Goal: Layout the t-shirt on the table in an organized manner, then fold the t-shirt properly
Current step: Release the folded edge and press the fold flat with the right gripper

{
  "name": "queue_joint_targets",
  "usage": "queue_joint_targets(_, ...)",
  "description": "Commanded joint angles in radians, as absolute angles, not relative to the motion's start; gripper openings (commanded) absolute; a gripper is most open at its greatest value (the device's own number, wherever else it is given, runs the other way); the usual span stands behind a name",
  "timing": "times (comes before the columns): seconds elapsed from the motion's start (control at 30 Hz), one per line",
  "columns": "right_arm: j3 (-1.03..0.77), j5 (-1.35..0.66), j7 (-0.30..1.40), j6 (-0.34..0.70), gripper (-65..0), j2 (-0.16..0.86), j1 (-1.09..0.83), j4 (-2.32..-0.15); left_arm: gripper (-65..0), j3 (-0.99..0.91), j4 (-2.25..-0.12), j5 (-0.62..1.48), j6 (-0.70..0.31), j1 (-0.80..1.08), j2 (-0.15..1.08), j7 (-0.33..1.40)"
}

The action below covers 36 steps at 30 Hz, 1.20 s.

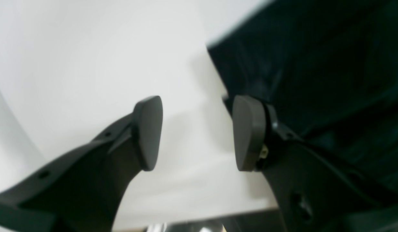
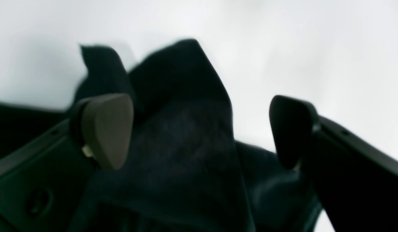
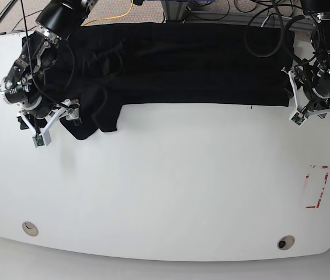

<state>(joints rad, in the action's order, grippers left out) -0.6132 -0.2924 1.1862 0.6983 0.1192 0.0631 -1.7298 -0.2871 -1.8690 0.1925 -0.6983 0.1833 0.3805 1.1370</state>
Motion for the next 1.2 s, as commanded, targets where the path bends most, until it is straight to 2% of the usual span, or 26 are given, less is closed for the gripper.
queue_joint_targets(0.0, -0.618, -0.295, 1.156, 0.698, 0.0, 0.142, 0.136, -1.650, -32.9, -0.294, -1.888, 0.191, -0.698, 0.148, 0.397, 1.158)
queue_joint_targets(0.47, -0.616, -0.295, 1.076, 0.698, 0.0, 0.177, 0.180, -1.446, -33.1, -0.294, -1.888, 0.191, -0.698, 0.116, 0.397, 1.168)
queue_joint_targets(0.87, -0.558, -0.303, 1.076, 0.698, -1.3, 0.148, 0.160, -1.420, -33.1, -0.292, -1.886, 0.191, -0.698, 0.096, 0.397, 1.167)
queue_joint_targets(0.9, -0.549, -0.303, 1.076, 0.698, -3.3, 0.148, 0.160, -1.420, -33.1, -0.292, -1.886, 0.191, -0.698, 0.096, 0.397, 1.167)
queue_joint_targets(0.97, -0.529, -0.303, 1.076, 0.698, -13.3, 0.147, 0.162, -1.420, -33.1, -0.292, -1.886, 0.191, -0.698, 0.094, 0.397, 1.167)
queue_joint_targets(1.0, -0.522, -0.303, 1.076, 0.698, -20.1, 0.145, 0.163, -1.420, -33.1, -0.292, -1.886, 0.191, -0.698, 0.094, 0.397, 1.167)
queue_joint_targets(1.03, -0.519, -0.303, 1.076, 0.698, -30.9, 0.143, 0.165, -1.420, -33.1, -0.292, -1.886, 0.191, -0.698, 0.094, 0.397, 1.165)
queue_joint_targets(1.07, -0.519, -0.303, 1.076, 0.698, -35.4, 0.143, 0.165, -1.420, -33.1, -0.292, -1.886, 0.191, -0.698, 0.094, 0.397, 1.165)
queue_joint_targets(1.13, -0.518, -0.305, 1.076, 0.698, -56.6, 0.142, 0.174, -1.420, -33.1, -0.292, -1.885, 0.191, -0.698, 0.094, 0.397, 1.165)
queue_joint_targets(1.17, -0.518, -0.305, 1.076, 0.698, -60.2, 0.142, 0.179, -1.420, -33.1, -0.292, -1.885, 0.191, -0.698, 0.094, 0.397, 1.165)
